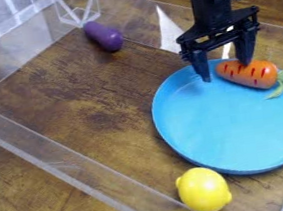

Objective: Remove the carrot from the blue tray and put it on the table

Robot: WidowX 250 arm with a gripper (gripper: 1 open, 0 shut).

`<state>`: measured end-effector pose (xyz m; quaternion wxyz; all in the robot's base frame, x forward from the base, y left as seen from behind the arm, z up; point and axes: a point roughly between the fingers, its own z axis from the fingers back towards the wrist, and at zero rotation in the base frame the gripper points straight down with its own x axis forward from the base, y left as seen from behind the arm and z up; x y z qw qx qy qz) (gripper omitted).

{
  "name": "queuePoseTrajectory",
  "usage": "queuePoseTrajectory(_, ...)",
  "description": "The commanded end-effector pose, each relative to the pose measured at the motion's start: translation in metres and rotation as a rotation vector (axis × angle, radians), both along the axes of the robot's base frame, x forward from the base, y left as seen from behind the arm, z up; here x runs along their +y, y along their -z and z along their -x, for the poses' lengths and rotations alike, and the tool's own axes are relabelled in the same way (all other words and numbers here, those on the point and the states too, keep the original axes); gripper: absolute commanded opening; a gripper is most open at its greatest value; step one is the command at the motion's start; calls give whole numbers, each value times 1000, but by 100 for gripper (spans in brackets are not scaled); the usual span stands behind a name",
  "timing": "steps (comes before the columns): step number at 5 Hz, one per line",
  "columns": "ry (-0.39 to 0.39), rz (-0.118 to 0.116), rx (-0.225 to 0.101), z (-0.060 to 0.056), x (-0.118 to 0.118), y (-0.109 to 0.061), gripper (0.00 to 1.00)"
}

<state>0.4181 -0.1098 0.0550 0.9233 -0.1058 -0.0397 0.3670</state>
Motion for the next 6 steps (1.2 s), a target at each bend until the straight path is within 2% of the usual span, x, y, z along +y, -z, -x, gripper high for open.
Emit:
queuePoseTrajectory(1,13,28,-70,-13,-16,-21,100)
queuePoseTrajectory(3,-2,40,-72,-19,-24,-11,100)
queuePoseTrajectory(6,1,32,-77,-27,-32,8,100)
